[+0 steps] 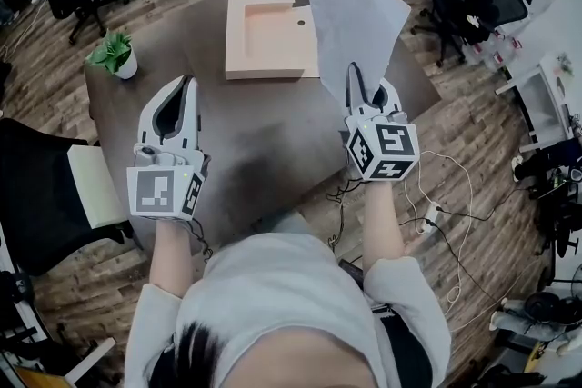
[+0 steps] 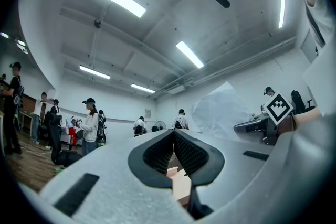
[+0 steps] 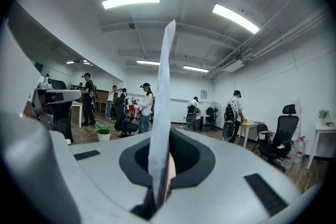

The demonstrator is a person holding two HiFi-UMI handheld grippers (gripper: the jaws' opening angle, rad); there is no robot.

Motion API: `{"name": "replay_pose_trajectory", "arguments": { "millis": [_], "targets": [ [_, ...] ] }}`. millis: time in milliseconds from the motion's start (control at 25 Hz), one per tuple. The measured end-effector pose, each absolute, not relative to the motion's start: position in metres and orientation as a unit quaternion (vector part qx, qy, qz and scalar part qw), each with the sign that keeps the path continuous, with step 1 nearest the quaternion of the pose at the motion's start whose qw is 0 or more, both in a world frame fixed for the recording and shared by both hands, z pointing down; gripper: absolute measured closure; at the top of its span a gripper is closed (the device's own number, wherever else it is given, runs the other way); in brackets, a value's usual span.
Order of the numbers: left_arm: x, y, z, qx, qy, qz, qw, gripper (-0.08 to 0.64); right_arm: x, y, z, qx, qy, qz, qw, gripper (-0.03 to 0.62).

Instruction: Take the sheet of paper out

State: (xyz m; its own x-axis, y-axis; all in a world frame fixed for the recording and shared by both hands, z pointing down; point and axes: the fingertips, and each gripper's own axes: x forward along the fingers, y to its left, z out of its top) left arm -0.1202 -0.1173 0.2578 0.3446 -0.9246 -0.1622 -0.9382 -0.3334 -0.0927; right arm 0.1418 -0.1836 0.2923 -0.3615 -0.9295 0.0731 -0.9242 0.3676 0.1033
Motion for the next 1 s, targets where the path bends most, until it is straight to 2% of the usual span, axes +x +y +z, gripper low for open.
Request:
{"name": "replay_pose_trajectory", "arguments": {
  "millis": [1000],
  "targets": [
    [-0.117,-0.115,0.264,-0.826,0.558,0.031,0.079,0.551,0.127,-0.148,0.293,0.569,-0.819,-0.059,0.041,0.578]
  ]
}}
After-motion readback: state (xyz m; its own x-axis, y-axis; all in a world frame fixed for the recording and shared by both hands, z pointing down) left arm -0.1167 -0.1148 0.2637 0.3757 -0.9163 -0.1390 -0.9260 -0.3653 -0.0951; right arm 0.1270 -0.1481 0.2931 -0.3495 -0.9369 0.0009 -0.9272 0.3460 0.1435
